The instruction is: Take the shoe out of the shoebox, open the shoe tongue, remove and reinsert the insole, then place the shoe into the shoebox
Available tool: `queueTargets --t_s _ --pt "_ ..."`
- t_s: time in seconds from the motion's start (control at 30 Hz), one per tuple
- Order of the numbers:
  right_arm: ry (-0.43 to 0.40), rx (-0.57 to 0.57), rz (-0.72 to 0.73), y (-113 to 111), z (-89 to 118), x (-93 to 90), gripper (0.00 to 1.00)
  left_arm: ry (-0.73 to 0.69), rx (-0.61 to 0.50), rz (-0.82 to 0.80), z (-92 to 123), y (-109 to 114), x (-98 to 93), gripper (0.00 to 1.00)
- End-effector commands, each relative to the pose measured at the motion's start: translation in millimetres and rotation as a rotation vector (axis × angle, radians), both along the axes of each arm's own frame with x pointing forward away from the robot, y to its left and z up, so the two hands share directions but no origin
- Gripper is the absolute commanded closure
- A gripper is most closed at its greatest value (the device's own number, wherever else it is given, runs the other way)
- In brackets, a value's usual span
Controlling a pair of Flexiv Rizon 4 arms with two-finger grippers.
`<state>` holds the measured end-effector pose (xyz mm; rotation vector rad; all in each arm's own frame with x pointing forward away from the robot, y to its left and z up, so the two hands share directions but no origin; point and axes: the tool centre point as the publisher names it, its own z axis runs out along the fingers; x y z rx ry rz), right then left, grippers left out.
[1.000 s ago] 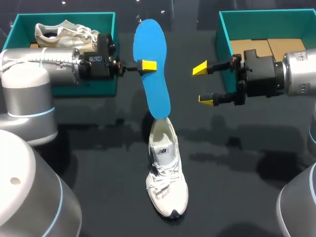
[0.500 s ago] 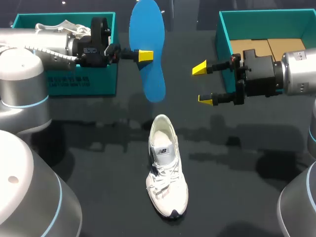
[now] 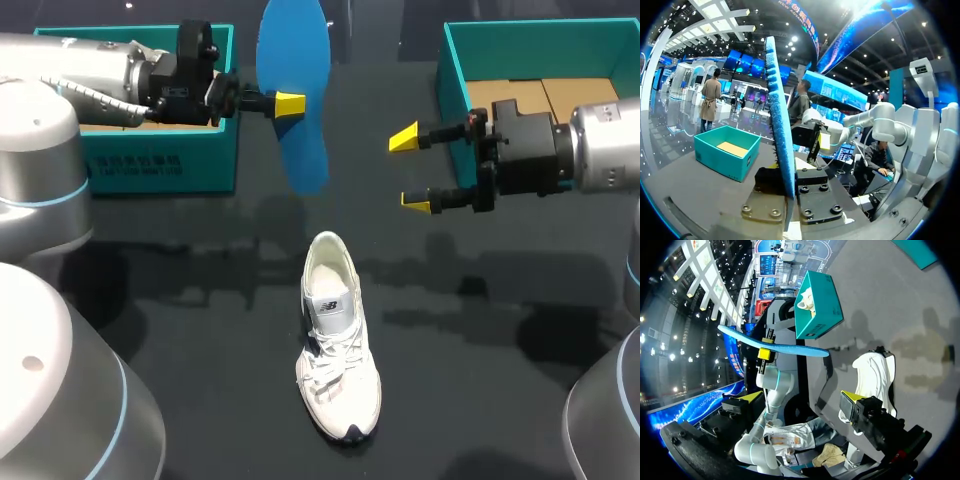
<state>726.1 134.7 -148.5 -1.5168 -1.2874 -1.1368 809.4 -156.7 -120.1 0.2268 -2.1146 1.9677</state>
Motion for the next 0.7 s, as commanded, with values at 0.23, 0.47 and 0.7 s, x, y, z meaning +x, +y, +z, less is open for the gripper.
queueTargets --t_s 0.23,0.47,0.7 --pt "0.001 -0.003 -0.002 2 0 0.6 0.00 -0.355 0.007 0.011 7 -1 -13.7 1.00" --pt "0.001 -0.003 -0.002 2 0 0.6 0.00 -0.571 0.001 0.011 6 2 -23.6 1.00" --pt "0.001 -0.003 -0.002 2 0 0.6 0.00 -0.734 -0.037 0.002 3 6 -23.1 1.00"
